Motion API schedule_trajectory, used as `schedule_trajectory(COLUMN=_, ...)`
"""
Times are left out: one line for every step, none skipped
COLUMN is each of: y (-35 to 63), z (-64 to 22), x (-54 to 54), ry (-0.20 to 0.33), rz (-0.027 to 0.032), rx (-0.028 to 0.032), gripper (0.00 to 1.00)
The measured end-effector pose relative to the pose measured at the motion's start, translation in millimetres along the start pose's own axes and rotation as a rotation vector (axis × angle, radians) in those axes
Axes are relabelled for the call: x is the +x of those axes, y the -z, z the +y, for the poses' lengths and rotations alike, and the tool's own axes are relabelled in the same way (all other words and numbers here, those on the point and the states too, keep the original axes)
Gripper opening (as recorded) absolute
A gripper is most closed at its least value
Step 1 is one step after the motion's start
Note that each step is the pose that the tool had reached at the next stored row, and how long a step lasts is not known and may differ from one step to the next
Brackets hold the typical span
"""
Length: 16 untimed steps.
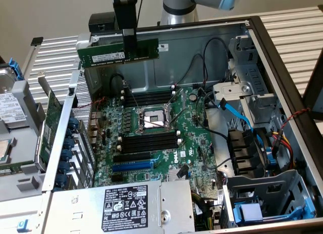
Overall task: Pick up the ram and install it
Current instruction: 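Pick up the ram and move it above insertion slot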
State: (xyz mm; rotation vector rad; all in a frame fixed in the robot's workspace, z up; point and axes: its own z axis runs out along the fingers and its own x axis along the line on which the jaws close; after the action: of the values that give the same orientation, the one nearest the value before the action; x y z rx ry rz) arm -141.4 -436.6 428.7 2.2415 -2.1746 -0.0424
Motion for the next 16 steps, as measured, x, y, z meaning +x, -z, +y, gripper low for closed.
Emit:
schedule_trajectory(y=-0.2, z=-1.5, x=-0.6, ry=-0.001, rz=0.0, rx=0.0004, gripper=0.12)
schedule_trajectory(y=-0.4, z=-2.8, x=-1.1, ry=-0.001, rz=0.0, rx=0.0009, gripper=0.12)
schedule_trajectory(y=-0.6, z=-4.2, x=-1.6, ry=-0.002, rz=-0.0001, rx=0.0012, gripper=0.12)
schedule_trajectory(y=-1.1, z=-5.6, x=-1.8, ry=-0.003, rz=-0.0005, rx=0.0013, gripper=0.12)
schedule_trajectory(y=-1.5, z=-7.1, x=-2.0, ry=-0.004, rz=-0.0015, rx=0.0014, gripper=0.12)
schedule_trajectory(y=-1.8, z=-8.3, x=-2.2, ry=-0.005, rz=-0.0023, rx=0.0016, gripper=0.12)
schedule_trajectory(y=-2.0, z=-9.2, x=-2.4, ry=-0.006, rz=-0.0031, rx=0.0022, gripper=0.12)
schedule_trajectory(y=-2.2, z=-10.0, x=-2.6, ry=-0.007, rz=-0.004, rx=0.0033, gripper=0.12)
schedule_trajectory(y=-2.4, z=-10.4, x=-2.6, ry=-0.009, rz=-0.0059, rx=0.0042, gripper=0.12)
schedule_trajectory(y=-2.6, z=-10.8, x=-2.6, ry=-0.012, rz=-0.0085, rx=0.0051, gripper=0.12)
schedule_trajectory(y=-2.9, z=-11.2, x=-2.6, ry=-0.016, rz=-0.0117, rx=0.0058, gripper=0.12)
schedule_trajectory(y=-3.2, z=-11.6, x=-2.6, ry=-0.019, rz=-0.015, rx=0.0063, gripper=0.12)
schedule_trajectory(y=-3.6, z=-12.0, x=-2.6, ry=-0.023, rz=-0.0183, rx=0.0066, gripper=0.12)
schedule_trajectory(y=-4.4, z=-12.6, x=-2.7, ry=-0.026, rz=-0.0206, rx=0.0066, gripper=0.12)
schedule_trajectory(y=-5.7, z=-13.2, x=-3.2, ry=-0.027, rz=-0.0217, rx=0.0066, gripper=0.12)
schedule_trajectory(y=-7.2, z=-13.8, x=-4.0, ry=-0.028, rz=-0.0221, rx=0.0067, gripper=0.12)
